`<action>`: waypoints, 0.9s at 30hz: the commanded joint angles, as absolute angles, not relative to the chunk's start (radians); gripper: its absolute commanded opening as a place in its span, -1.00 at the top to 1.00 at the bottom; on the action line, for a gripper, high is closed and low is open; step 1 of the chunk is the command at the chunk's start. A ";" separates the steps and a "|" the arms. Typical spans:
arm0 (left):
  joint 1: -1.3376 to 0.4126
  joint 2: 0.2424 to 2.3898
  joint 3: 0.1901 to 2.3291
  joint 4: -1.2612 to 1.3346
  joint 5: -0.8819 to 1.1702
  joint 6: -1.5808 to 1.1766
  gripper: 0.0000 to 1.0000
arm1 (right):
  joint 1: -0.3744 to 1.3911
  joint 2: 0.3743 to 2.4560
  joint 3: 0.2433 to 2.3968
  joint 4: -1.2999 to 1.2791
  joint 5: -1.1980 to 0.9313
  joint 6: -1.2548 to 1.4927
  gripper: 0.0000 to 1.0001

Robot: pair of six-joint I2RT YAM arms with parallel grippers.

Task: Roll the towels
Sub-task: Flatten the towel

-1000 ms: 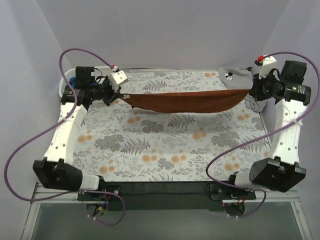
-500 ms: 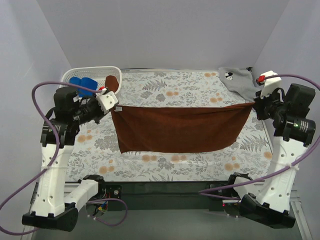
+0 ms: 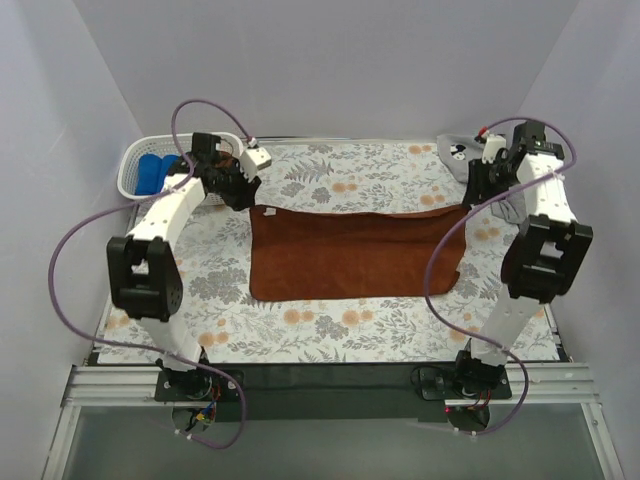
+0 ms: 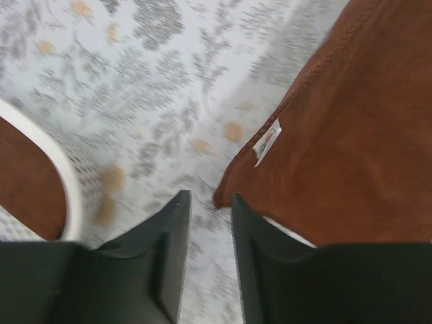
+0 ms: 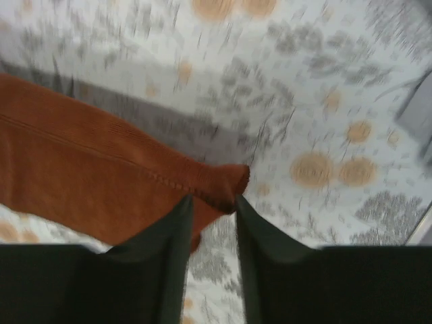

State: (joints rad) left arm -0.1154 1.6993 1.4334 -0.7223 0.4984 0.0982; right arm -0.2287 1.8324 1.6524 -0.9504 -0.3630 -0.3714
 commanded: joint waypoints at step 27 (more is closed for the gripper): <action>-0.146 1.431 1.094 -0.962 0.620 0.281 0.39 | -0.245 1.505 1.026 -0.881 -0.264 -0.588 0.22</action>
State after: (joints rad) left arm -0.1429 1.4696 1.1069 -0.9699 0.5774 0.2203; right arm -0.2459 1.5368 1.0595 -0.9321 -0.2821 -0.6193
